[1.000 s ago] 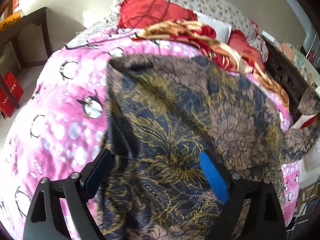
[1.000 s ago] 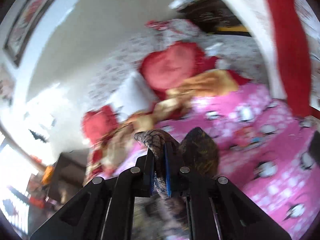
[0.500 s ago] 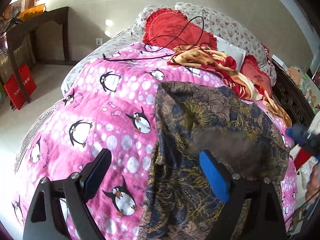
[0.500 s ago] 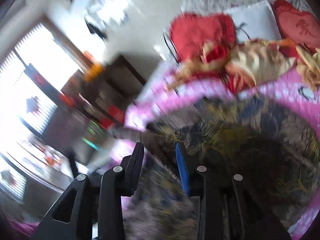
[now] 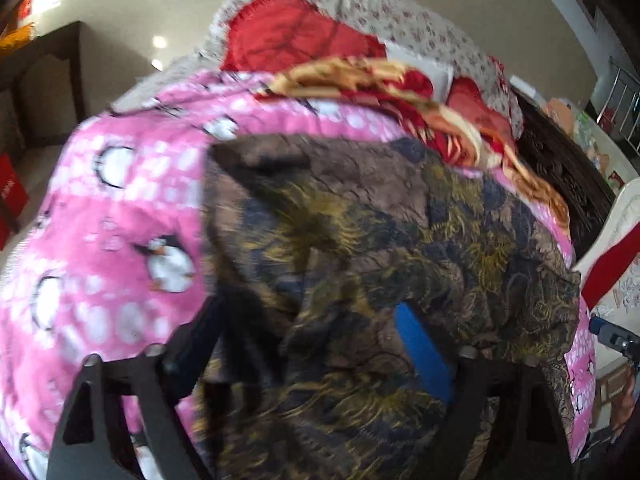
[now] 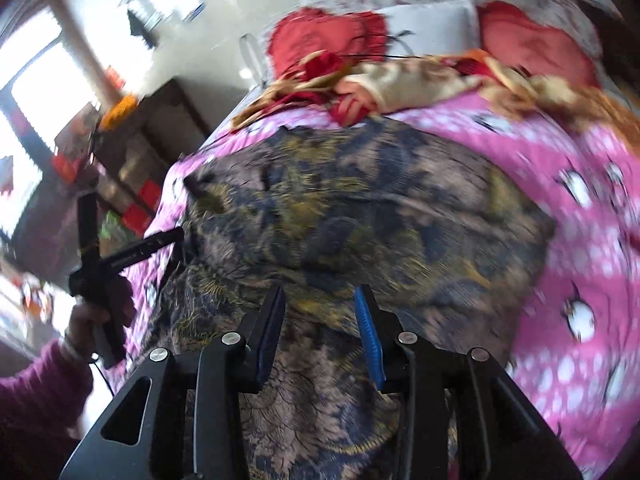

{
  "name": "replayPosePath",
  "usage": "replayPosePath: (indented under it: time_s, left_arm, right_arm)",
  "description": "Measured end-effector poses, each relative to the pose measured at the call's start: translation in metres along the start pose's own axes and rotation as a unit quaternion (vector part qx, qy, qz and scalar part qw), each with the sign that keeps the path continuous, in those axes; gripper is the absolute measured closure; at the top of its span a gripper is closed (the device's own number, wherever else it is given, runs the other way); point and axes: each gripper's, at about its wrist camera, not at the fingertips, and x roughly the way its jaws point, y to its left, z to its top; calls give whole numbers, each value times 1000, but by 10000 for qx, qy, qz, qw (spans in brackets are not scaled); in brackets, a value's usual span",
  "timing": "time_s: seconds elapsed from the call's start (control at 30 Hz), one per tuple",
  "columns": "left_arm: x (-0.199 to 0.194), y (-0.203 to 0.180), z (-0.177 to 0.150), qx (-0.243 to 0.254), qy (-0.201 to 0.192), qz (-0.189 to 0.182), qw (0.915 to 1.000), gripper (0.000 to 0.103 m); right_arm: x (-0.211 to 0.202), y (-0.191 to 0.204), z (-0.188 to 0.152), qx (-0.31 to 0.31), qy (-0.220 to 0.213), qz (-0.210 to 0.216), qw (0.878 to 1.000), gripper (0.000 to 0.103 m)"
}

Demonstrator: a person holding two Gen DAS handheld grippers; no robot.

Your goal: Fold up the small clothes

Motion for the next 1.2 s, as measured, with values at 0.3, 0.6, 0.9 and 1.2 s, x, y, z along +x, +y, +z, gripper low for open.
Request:
replayPosePath:
  time_s: [0.3, 0.6, 0.9, 1.2]
  left_arm:
    - [-58, -26, 42, 553, -598, -377, 9960, 96]
    - [-9, 10, 8, 459, 127, 488, 9977, 94]
    - [3, 26, 7, 94, 186, 699, 9973, 56]
    - [-21, 39, 4, -126, -109, 648, 9978, 25]
  right_arm:
    - [-26, -39, 7, 471, -487, -429, 9968, 68]
    - [8, -62, 22, 459, -341, -1842, 9812, 60]
    - [46, -108, 73, 675, -570, -2132, 9730, 60]
    - [4, -110, 38, 1076, -541, -1297, 9842, 60]
